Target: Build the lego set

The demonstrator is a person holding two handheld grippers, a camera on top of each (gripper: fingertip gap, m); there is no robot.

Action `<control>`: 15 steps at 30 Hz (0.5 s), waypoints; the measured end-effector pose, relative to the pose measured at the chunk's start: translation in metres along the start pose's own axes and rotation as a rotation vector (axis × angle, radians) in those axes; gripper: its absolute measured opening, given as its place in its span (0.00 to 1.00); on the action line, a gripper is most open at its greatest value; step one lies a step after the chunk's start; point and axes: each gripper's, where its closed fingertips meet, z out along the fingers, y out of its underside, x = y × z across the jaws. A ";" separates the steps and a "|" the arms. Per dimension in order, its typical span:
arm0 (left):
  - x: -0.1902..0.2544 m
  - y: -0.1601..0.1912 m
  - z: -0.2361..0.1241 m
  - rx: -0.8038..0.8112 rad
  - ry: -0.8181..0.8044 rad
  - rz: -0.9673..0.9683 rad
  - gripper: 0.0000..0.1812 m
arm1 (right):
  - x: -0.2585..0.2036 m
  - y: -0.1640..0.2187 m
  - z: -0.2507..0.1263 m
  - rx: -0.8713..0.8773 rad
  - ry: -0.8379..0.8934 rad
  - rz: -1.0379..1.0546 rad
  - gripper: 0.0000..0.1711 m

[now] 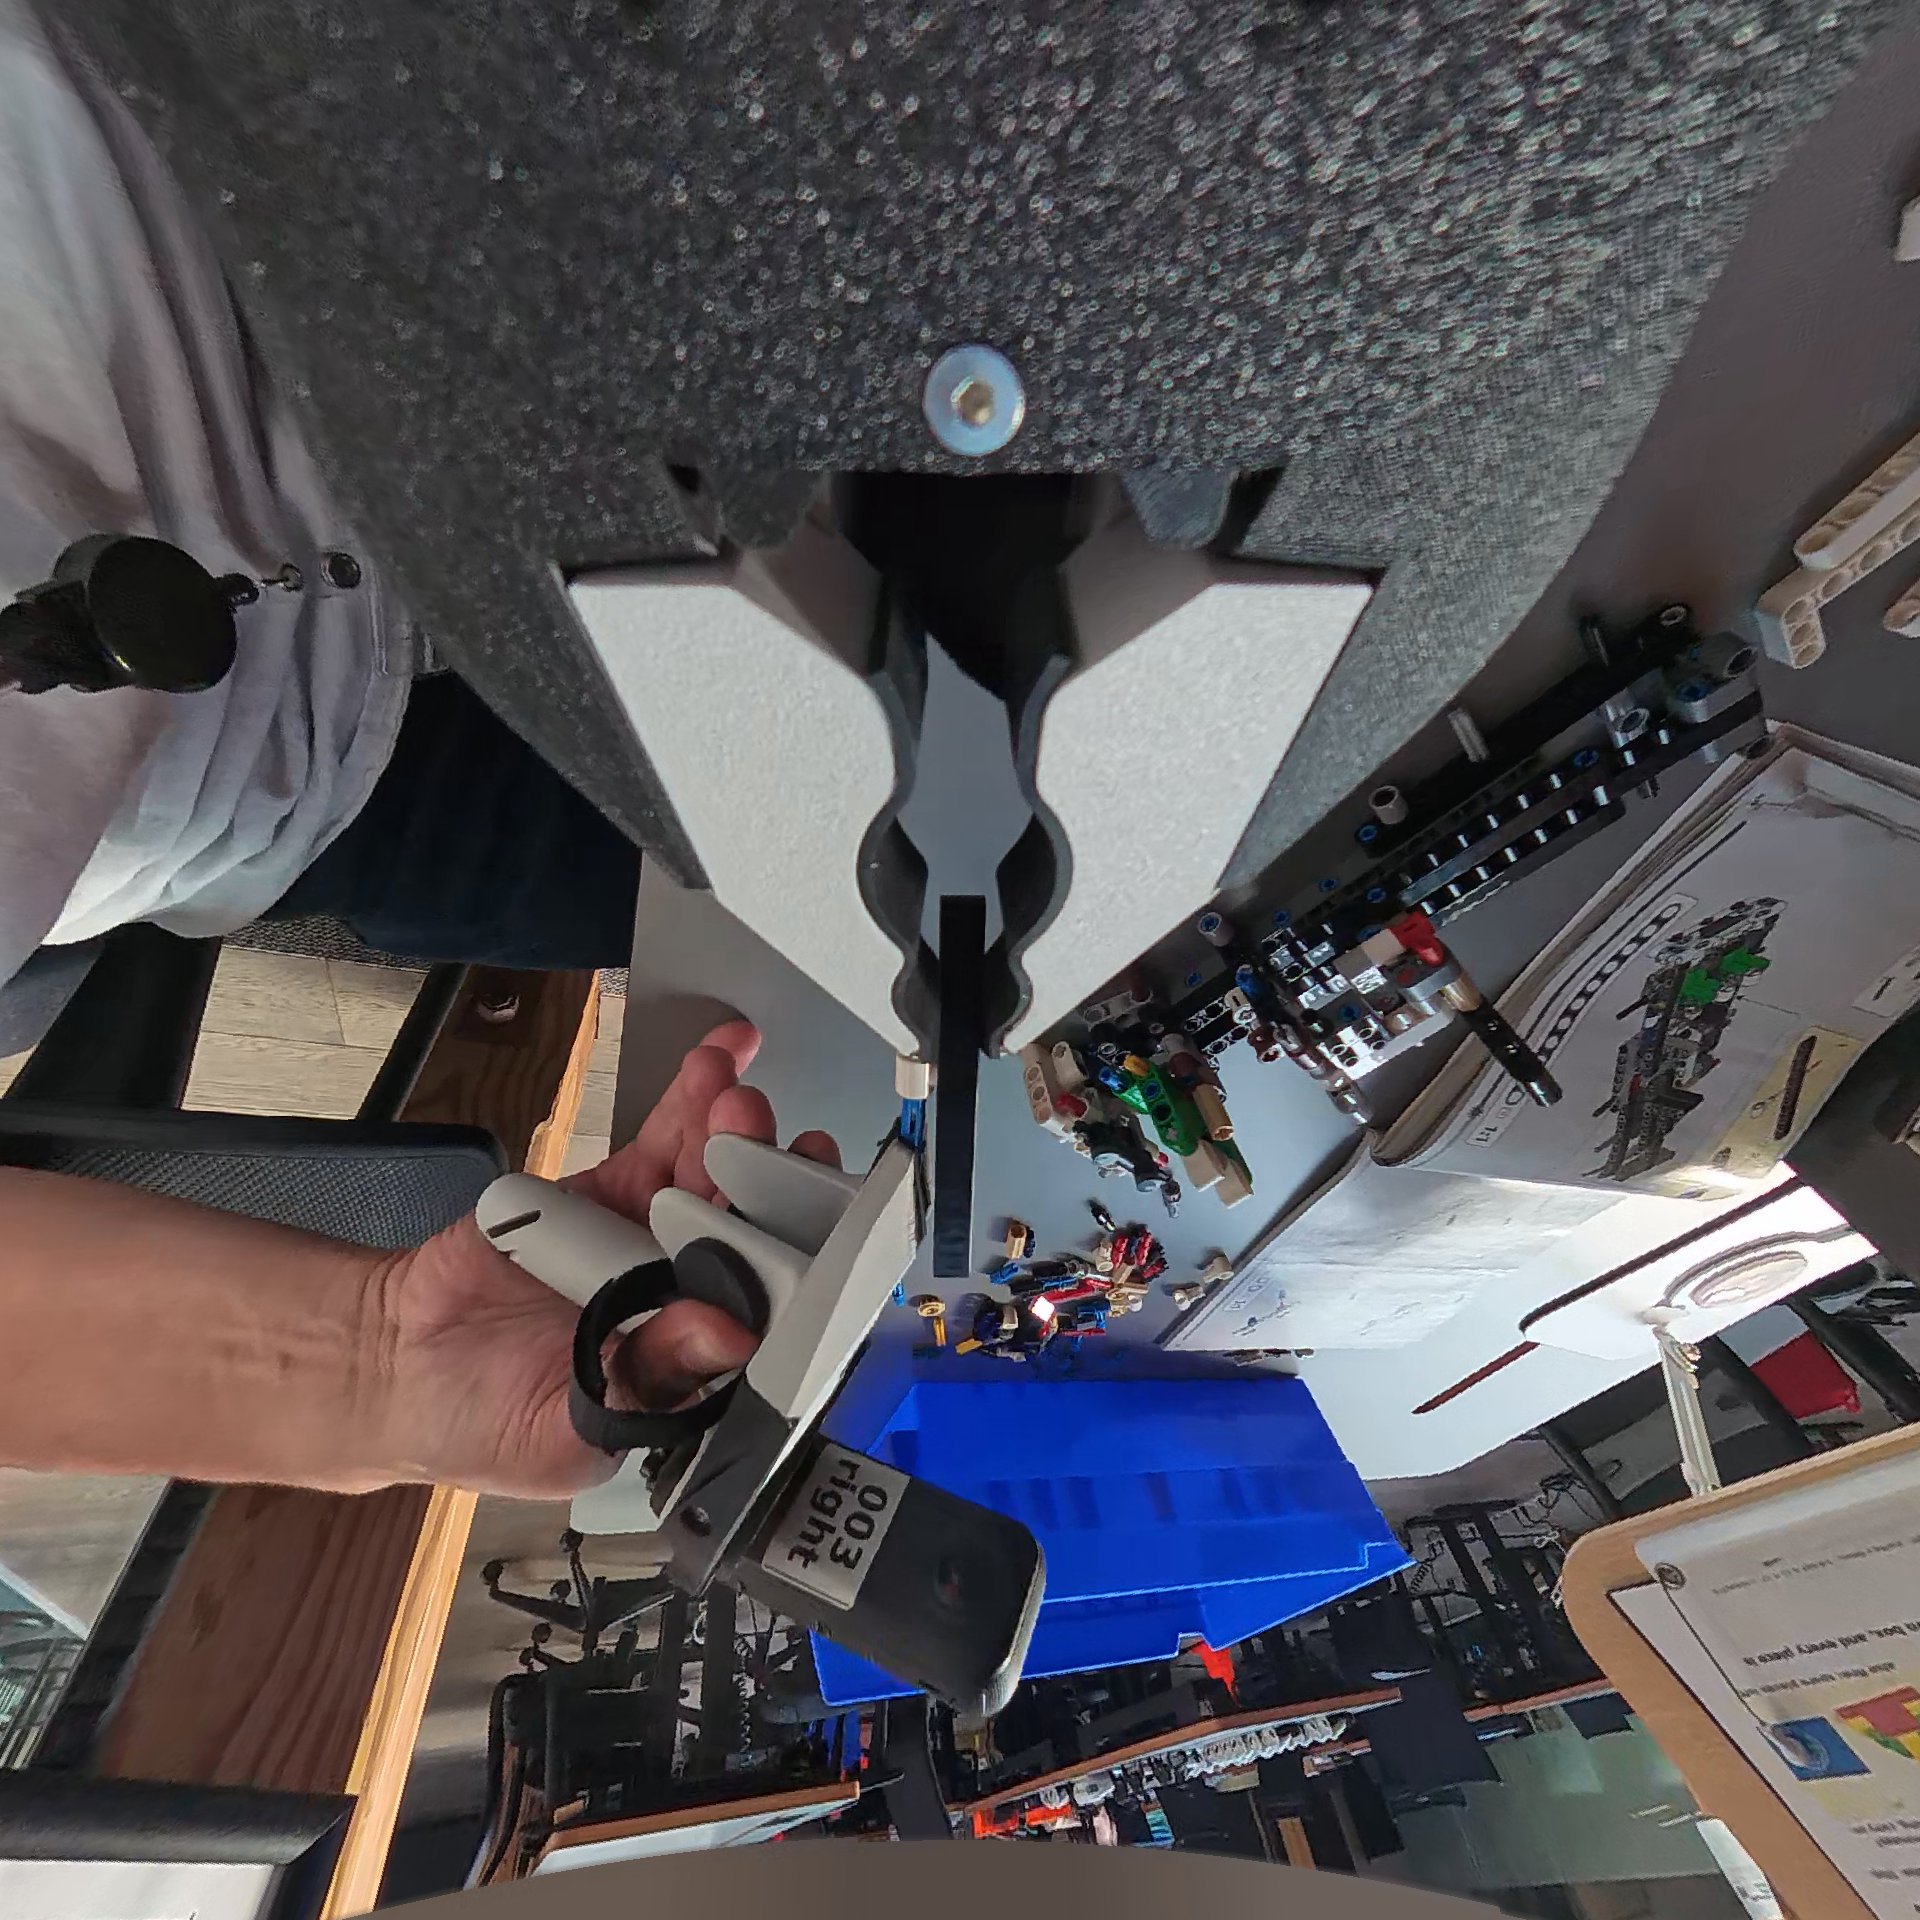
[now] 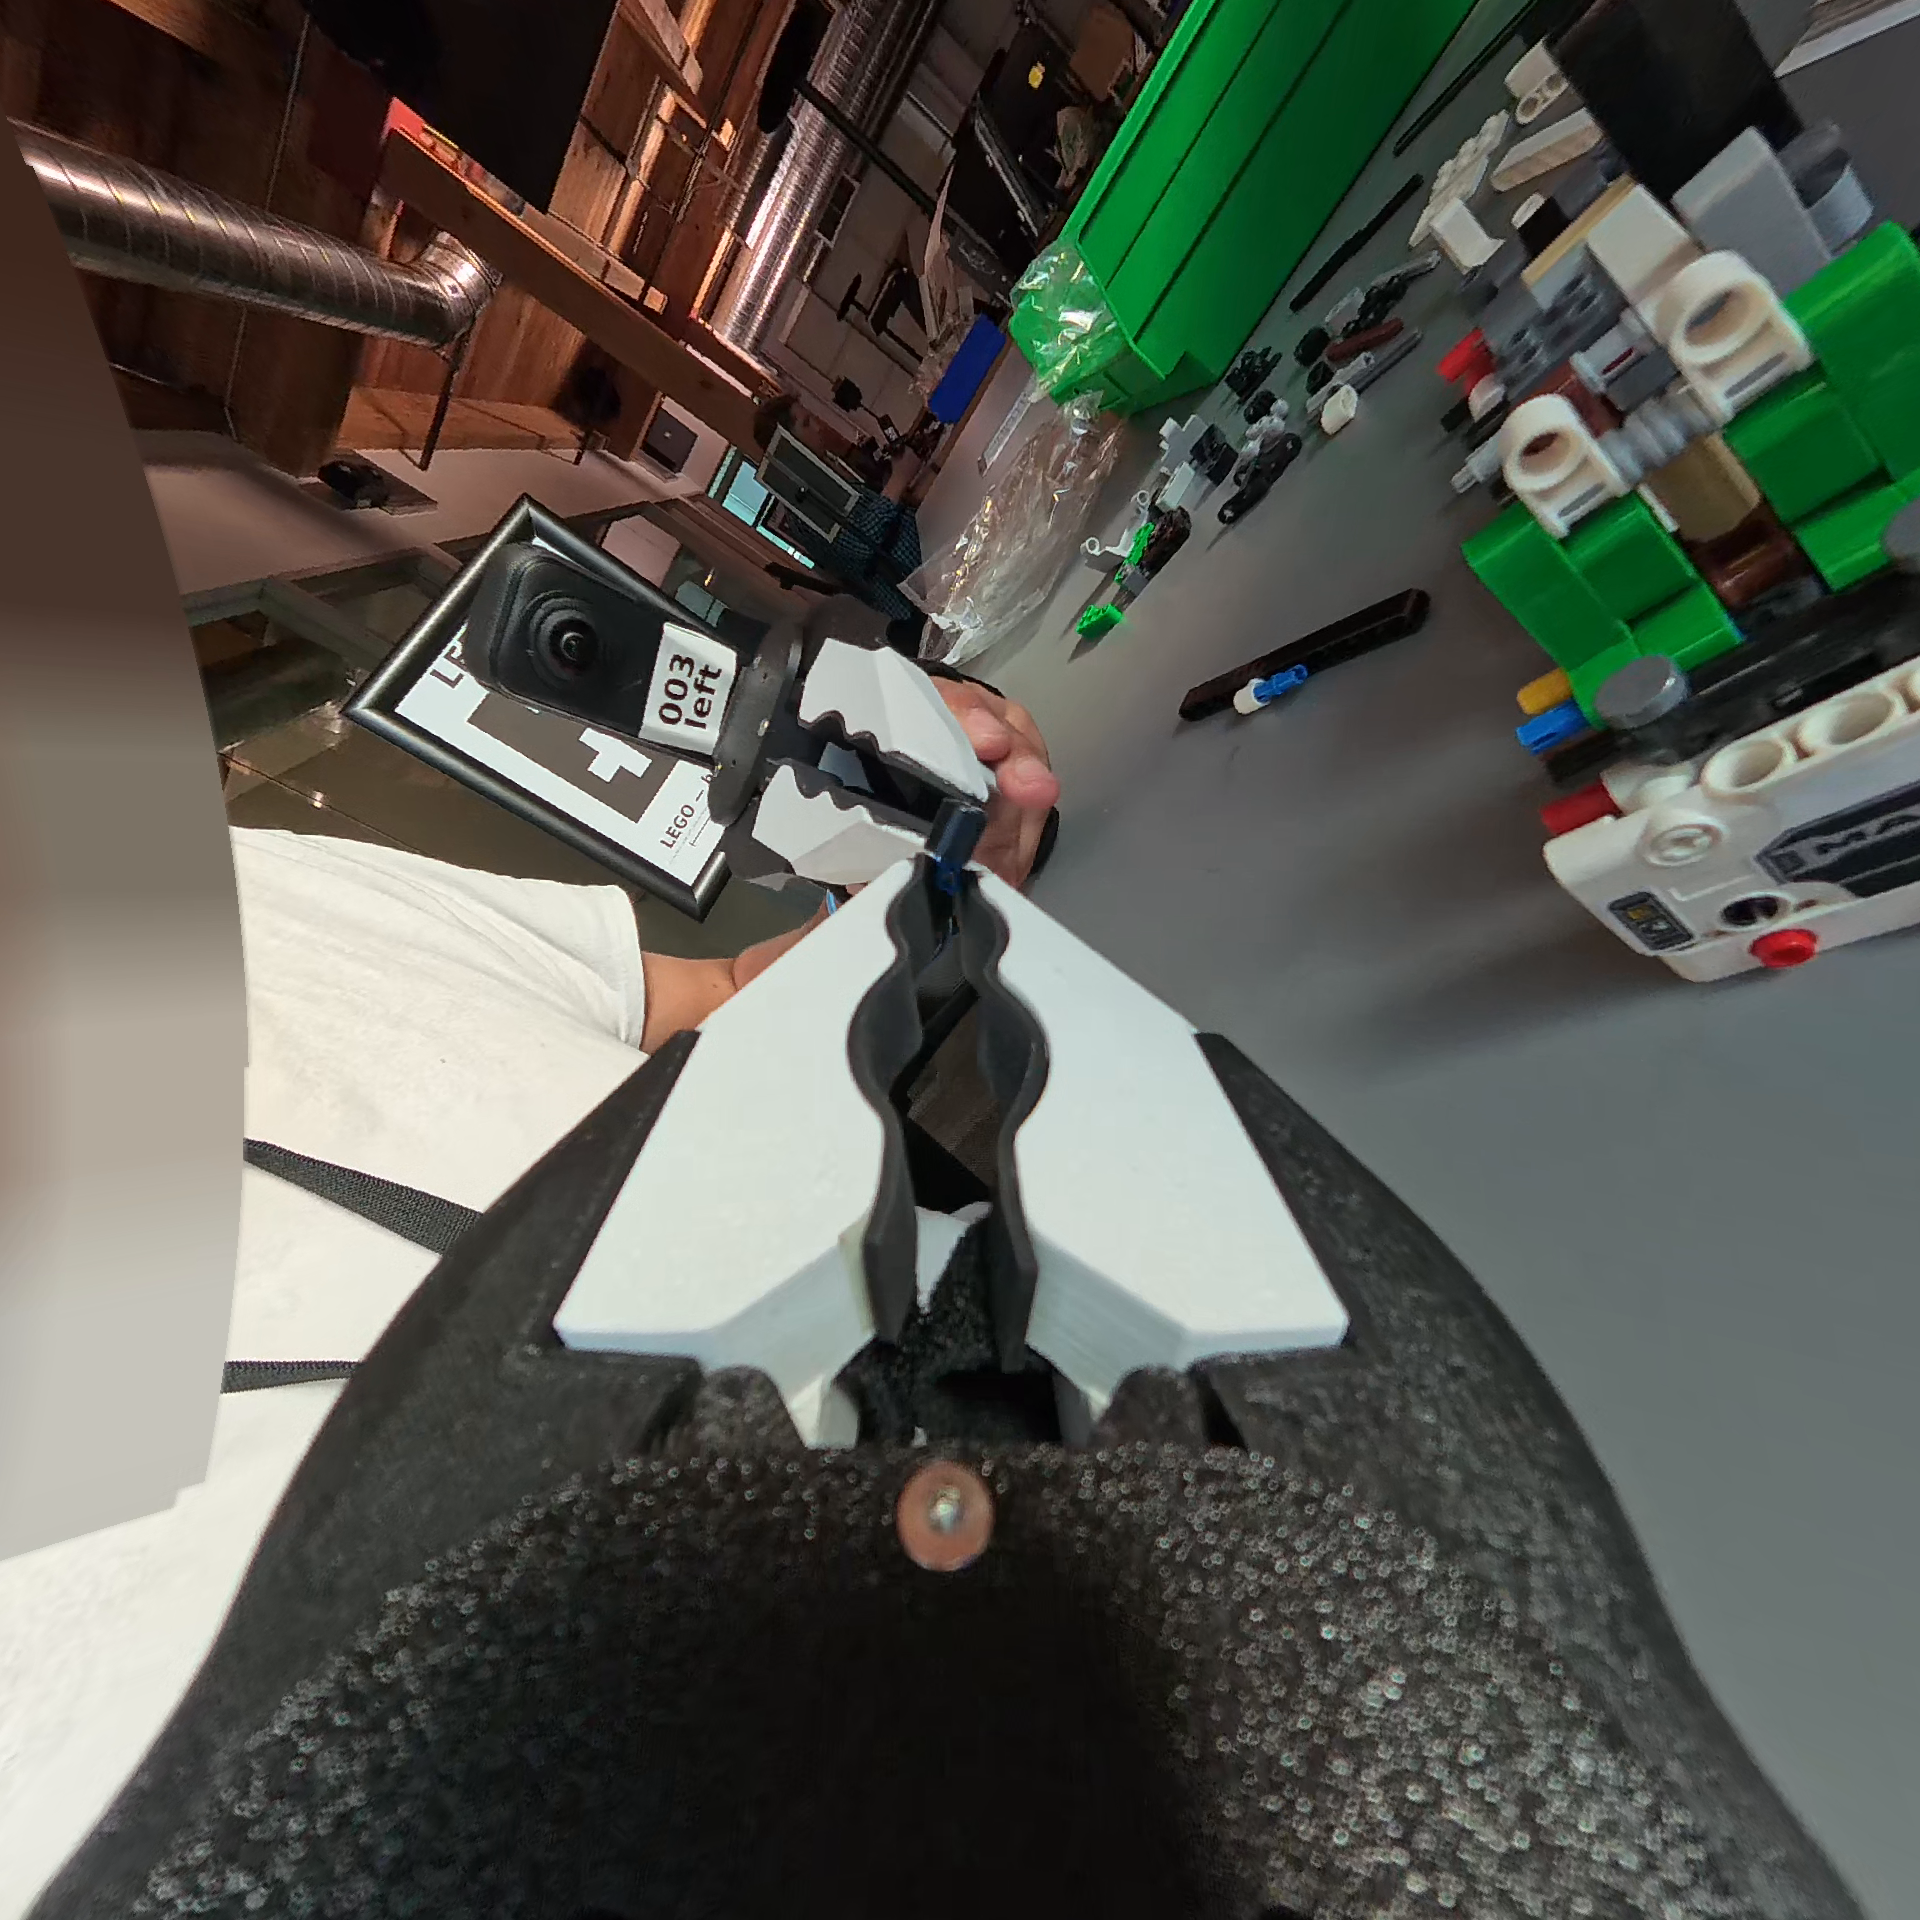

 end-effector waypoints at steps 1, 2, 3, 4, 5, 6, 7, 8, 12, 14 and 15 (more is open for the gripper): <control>0.000 0.000 0.000 -0.001 -0.002 0.004 0.03 | 0.000 0.000 0.000 0.000 -0.005 0.009 0.01; 0.000 0.000 0.000 0.001 0.000 0.004 0.03 | -0.001 0.000 0.000 -0.002 -0.016 0.024 0.01; 0.000 0.000 0.000 -0.002 0.000 -0.001 0.03 | 0.000 0.000 0.000 -0.004 -0.018 0.027 0.01; 0.000 0.000 0.000 0.000 0.002 -0.006 0.03 | 0.000 0.000 0.000 -0.004 -0.014 0.022 0.01; 0.000 0.000 0.000 0.001 0.005 -0.008 0.03 | 0.000 0.000 0.000 -0.002 -0.016 0.025 0.01; 0.000 0.000 0.000 -0.001 0.005 -0.008 0.03 | -0.001 0.000 0.000 -0.003 -0.016 0.023 0.01; -0.001 0.000 0.000 0.000 0.004 -0.009 0.03 | 0.000 0.000 0.000 -0.003 -0.010 0.019 0.01; 0.000 0.000 0.000 0.001 0.009 -0.012 0.03 | -0.001 0.000 0.001 -0.002 -0.013 0.020 0.01; 0.000 0.001 0.000 -0.006 0.005 -0.007 0.03 | 0.000 0.001 0.001 -0.008 -0.010 0.021 0.01; 0.004 0.002 0.002 -0.018 0.023 0.009 0.03 | 0.000 0.003 0.002 -0.024 0.000 0.009 0.01; 0.002 0.005 0.004 -0.036 0.000 0.017 0.03 | 0.004 0.005 0.005 -0.036 0.043 -0.024 0.01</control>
